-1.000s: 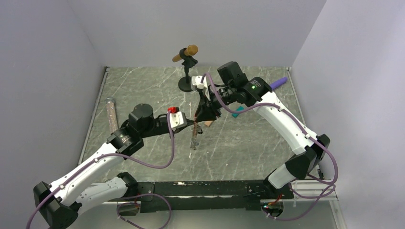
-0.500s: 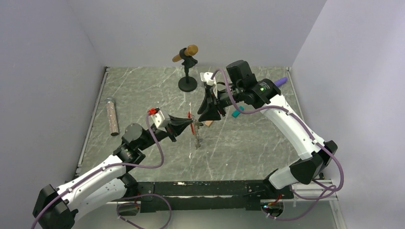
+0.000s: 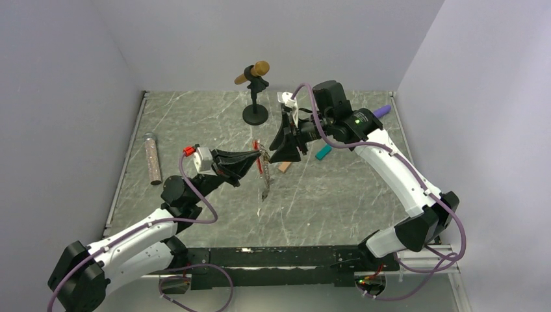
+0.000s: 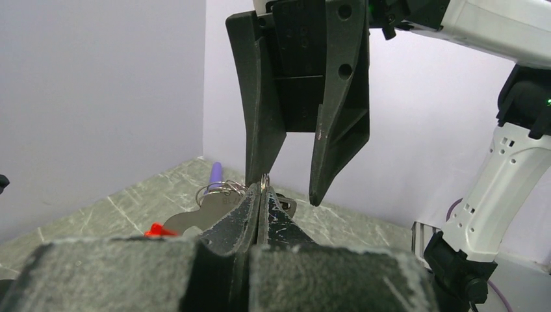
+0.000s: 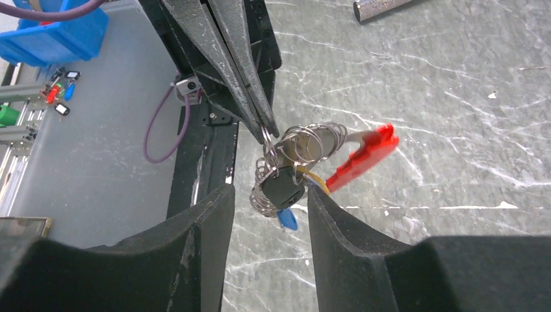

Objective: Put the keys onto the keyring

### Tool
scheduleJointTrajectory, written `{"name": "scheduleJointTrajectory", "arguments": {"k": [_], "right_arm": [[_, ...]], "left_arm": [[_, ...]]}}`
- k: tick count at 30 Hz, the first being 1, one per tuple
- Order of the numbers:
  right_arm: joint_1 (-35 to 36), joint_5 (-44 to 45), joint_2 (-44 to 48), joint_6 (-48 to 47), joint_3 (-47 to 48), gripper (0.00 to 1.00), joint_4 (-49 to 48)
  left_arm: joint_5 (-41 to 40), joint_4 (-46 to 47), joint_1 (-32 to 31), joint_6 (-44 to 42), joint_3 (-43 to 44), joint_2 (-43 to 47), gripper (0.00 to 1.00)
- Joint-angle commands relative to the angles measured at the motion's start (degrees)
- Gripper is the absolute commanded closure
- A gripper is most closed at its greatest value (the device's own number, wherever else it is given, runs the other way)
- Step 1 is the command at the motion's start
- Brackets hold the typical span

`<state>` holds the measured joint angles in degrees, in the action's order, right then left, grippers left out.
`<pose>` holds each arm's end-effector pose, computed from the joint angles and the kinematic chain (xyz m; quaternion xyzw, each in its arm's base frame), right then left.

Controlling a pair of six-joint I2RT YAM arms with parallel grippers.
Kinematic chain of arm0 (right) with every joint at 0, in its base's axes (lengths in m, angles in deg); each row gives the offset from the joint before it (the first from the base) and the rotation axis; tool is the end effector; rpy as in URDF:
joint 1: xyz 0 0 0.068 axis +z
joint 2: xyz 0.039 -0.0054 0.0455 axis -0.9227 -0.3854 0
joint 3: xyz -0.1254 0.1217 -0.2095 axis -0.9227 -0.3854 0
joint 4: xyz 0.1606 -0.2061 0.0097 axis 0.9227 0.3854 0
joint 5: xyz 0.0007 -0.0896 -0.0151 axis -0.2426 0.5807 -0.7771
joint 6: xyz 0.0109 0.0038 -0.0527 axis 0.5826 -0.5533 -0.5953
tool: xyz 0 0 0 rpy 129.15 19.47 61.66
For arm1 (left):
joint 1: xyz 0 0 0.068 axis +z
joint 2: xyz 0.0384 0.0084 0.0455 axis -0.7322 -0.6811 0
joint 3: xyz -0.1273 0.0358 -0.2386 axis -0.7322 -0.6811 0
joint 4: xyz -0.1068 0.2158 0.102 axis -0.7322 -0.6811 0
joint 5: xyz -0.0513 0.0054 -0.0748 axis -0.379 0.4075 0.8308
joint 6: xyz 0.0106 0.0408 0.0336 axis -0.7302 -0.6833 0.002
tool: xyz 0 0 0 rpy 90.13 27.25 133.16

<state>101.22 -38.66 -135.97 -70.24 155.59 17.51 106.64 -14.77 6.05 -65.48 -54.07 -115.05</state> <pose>0.2310 0.1914 0.4136 -0.5443 0.6038 0.4767 0.3346 0.1374 -0.1333 0.3140 0.2233 0.4598 -0.4853 0.7093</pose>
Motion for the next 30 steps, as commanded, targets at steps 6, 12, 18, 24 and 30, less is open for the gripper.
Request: {"name": "scheduleJointTrajectory", "arguments": {"k": [6, 12, 18, 24, 30], "right_arm": [[-0.01, -1.25, -0.37, 4.01, 1.84, 0.51, -4.24], [-0.1, -4.45, -1.12, 6.81, 3.47, 0.56, -6.27], [-0.18, -6.61, -1.29, 9.22, 2.58, 0.68, -7.83], [-0.1, -6.46, -1.1, 9.41, 1.89, 0.85, -7.59], [-0.74, -5.4, -0.84, 9.19, 1.13, 0.78, -6.99]], "left_arm": [[1.32, 7.16, 0.93, 2.46, 0.85, 0.57, 1.0], [3.08, 7.87, 1.54, 3.58, 0.98, -0.54, 1.0], [4.58, 7.6, 2.27, 3.93, 1.41, -0.78, 1.0], [5.19, 7.16, 2.85, 4.02, 1.61, -0.81, 1.0], [5.66, 7.15, 3.44, 4.28, 1.68, -0.53, 1.0]]}}
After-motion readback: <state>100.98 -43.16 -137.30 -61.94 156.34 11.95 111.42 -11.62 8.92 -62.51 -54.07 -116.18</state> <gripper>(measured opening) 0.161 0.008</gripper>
